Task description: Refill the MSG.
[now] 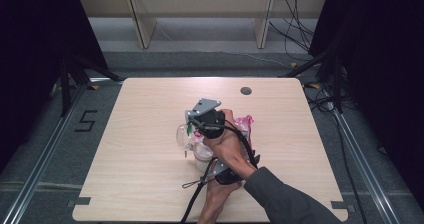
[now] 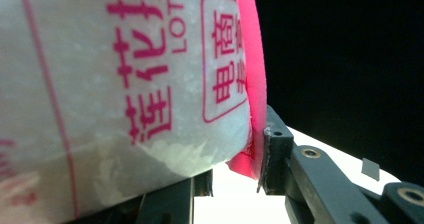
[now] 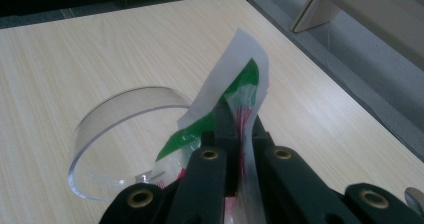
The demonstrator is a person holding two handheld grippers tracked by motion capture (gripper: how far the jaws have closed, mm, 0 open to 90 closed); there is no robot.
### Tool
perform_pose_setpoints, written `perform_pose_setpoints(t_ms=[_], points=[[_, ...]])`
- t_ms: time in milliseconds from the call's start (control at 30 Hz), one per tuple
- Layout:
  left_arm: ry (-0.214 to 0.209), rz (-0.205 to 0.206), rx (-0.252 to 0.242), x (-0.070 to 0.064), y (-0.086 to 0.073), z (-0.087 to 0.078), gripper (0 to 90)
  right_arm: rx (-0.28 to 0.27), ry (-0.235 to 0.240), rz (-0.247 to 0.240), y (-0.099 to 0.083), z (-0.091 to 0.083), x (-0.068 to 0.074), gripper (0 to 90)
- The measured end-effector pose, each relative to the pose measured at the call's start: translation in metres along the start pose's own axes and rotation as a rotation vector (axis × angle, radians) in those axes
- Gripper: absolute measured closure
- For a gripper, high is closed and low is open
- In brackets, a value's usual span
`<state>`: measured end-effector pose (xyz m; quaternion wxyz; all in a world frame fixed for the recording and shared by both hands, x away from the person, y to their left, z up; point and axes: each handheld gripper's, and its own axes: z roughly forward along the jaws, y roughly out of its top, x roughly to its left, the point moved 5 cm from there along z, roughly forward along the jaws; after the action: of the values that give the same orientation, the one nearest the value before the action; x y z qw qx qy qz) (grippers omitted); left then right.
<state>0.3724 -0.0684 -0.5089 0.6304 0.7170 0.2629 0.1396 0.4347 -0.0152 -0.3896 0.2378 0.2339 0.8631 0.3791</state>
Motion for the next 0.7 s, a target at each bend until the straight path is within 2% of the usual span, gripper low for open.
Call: perform_pose_setpoints(t_ms=[33, 233, 267, 333, 567, 633, 700], points=[[-0.007, -0.008, -0.016, -0.0002, 0.0000, 0.0009, 71.9, -0.002, -0.002, 0.001, 0.0004, -0.0001, 0.0002, 90.0], [-0.009, -0.002, -0.019, 0.0001, 0.0007, 0.0017, 71.9, 0.004, 0.005, 0.012, 0.0007, -0.0007, 0.0014, 90.0], [-0.013, 0.000, -0.019, 0.0000, 0.0008, 0.0016, 71.9, 0.013, 0.018, 0.014, 0.0007, -0.0018, 0.0015, 90.0], [-0.011, -0.002, -0.016, -0.0003, 0.0009, 0.0017, 71.9, -0.012, 0.000, -0.003, 0.0018, -0.0013, -0.0019, 90.0], [-0.014, -0.003, -0.021, -0.0009, 0.0019, 0.0021, 71.9, -0.010, -0.002, -0.013, 0.0022, -0.0012, -0.0017, 90.0], [-0.014, -0.002, -0.021, -0.0008, 0.0019, 0.0021, 71.9, 0.003, 0.003, 0.014, 0.0015, -0.0013, 0.0006, 90.0], [-0.016, -0.002, -0.021, -0.0008, 0.0021, 0.0021, 71.9, -0.007, -0.005, 0.002, 0.0020, -0.0008, -0.0009, 90.0]])
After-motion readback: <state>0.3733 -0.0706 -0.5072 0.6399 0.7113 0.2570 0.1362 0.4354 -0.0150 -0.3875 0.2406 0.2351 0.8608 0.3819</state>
